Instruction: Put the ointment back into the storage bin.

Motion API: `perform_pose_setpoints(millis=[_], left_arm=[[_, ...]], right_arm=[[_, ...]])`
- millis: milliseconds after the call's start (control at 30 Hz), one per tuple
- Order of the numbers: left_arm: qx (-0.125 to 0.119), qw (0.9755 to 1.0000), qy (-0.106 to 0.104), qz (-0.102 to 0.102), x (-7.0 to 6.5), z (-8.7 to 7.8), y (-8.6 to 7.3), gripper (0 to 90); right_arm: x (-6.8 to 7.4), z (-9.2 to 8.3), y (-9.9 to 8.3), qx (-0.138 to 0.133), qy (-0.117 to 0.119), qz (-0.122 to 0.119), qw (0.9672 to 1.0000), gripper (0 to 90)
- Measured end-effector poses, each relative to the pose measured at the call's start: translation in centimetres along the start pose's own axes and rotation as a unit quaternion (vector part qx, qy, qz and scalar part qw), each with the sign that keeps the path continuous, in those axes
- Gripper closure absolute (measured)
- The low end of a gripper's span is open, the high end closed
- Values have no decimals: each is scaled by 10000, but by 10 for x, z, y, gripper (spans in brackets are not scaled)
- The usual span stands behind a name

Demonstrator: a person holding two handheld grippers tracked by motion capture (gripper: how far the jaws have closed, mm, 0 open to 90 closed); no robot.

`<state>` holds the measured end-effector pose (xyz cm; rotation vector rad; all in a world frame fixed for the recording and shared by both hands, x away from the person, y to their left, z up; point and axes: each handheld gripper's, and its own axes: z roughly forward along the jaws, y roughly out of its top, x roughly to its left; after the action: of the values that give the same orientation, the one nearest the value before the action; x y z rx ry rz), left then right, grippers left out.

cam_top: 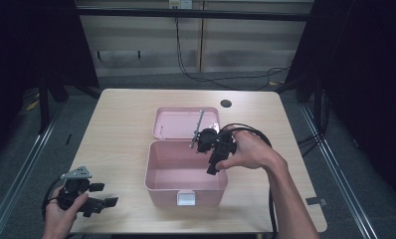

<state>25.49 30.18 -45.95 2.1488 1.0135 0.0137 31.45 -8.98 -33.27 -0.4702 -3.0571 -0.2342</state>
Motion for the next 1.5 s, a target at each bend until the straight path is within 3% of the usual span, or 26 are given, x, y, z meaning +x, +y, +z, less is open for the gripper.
perform_pose_setpoints(millis=[633,933,1067,1200,1500], left_arm=[[10,10000,-15,11,0,0,0,162],[53,10000,-25,6,0,0,0,162],[24,10000,-22,18,0,0,0,162],[13,10000,-64,7,-1,1,0,162],[-13,10000,-47,-17,0,0,0,162]], right_arm=[[-1,-21,-37,-58,-188,278,9994,609],[-3,-24,-63,-144,-254,600,9978,578],[-3,-23,-77,-268,-257,723,9967,566],[-3,-20,-84,-221,-270,869,9956,557],[-6,2,-115,-253,-288,1258,9913,518]])
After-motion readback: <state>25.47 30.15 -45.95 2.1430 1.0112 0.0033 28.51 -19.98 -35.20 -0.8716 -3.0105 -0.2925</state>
